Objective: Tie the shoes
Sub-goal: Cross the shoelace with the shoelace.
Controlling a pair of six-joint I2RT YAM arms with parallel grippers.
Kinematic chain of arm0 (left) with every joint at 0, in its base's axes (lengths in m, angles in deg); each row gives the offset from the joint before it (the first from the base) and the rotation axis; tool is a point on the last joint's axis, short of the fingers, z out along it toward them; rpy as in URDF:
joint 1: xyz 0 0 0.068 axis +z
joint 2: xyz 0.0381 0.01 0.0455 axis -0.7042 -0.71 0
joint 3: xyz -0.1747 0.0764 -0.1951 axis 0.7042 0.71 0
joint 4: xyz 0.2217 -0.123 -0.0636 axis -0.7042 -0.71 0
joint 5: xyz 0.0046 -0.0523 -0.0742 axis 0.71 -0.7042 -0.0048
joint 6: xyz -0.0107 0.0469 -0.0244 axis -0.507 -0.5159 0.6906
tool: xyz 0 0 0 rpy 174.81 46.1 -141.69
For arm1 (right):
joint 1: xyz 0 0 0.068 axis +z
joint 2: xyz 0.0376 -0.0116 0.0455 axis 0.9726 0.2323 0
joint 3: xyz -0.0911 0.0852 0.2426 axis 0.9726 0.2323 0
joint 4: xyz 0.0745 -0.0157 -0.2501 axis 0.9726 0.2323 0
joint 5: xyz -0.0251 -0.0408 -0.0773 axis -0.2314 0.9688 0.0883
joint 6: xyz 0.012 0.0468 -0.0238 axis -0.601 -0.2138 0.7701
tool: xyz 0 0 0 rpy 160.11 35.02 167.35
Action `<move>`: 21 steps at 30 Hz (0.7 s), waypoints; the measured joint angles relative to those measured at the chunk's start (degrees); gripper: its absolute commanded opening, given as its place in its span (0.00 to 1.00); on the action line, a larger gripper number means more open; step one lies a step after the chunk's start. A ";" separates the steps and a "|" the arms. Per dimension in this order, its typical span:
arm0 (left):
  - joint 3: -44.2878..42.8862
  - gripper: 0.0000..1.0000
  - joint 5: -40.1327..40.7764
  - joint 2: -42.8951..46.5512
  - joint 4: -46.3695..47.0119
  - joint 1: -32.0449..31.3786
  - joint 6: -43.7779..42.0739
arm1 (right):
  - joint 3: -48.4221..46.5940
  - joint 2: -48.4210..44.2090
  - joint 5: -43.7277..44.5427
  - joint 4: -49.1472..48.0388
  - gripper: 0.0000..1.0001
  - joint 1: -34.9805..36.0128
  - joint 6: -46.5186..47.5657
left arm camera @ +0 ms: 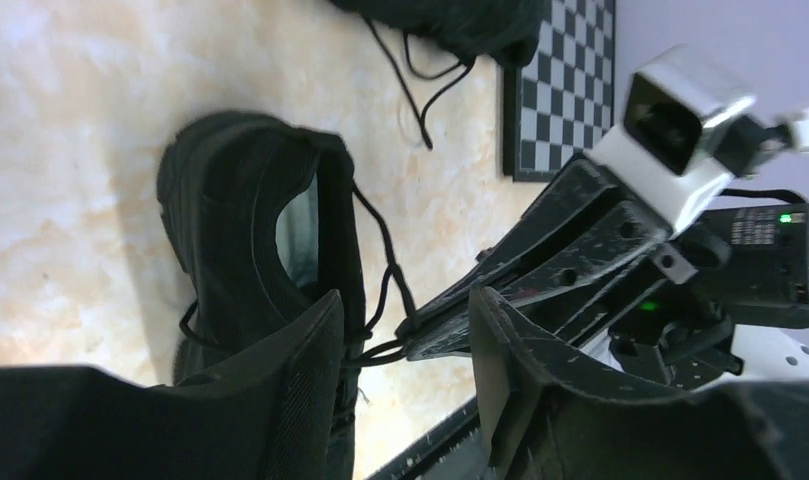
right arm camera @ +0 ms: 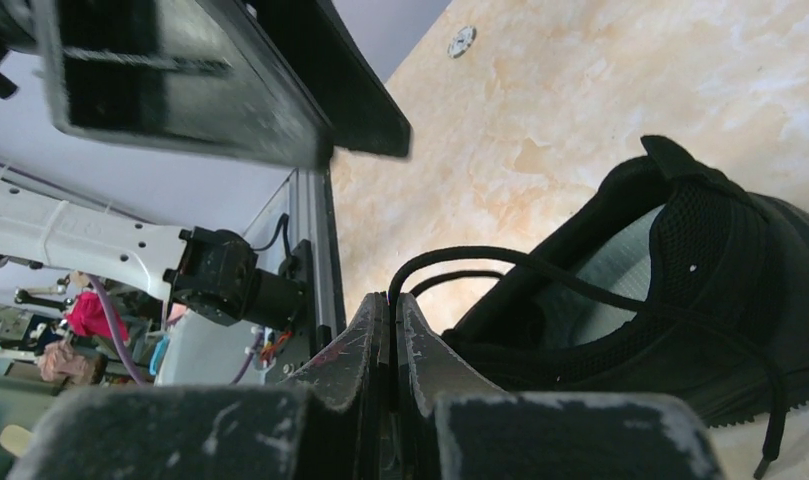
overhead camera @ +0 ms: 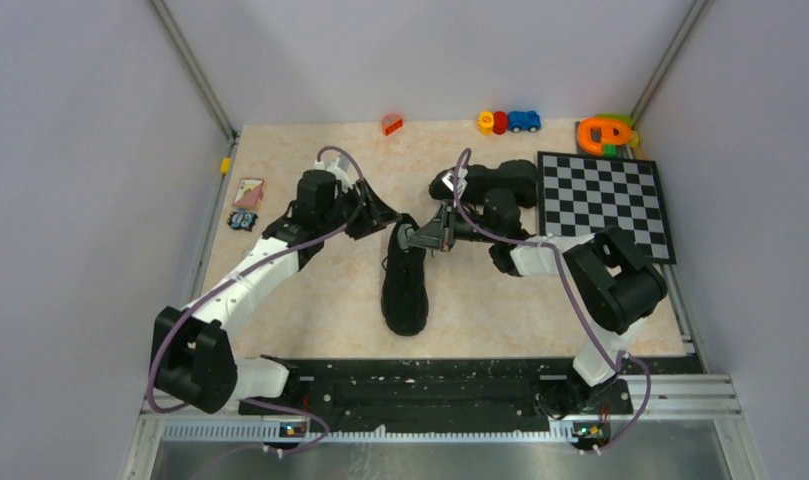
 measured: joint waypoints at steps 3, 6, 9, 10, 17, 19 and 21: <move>0.00 0.55 -2.73 -2.91 -0.70 0.00 2.21 | -0.50 0.00 -0.11 0.31 0.00 0.00 0.33; -0.04 0.51 -5.01 -4.96 -0.76 0.00 3.96 | -0.68 0.00 -0.11 0.28 0.00 0.00 0.42; -0.79 0.46 -6.97 -7.52 -0.79 0.00 5.09 | -0.68 0.00 -0.11 0.39 0.00 0.00 0.42; -1.16 0.46 -7.56 -8.39 -0.79 0.00 5.42 | -0.70 0.00 -0.13 0.37 0.00 0.00 0.42; -2.21 0.43 -8.90 -11.34 -0.48 0.00 6.91 | -0.70 0.00 -0.22 0.33 0.00 0.00 0.39; -2.21 0.36 -9.20 -11.82 -0.07 0.00 7.34 | -0.70 0.00 -0.28 0.31 0.00 0.00 0.37; -2.23 0.26 -9.60 -12.41 0.52 0.00 7.78 | -0.72 0.00 -0.33 0.28 0.00 0.00 0.35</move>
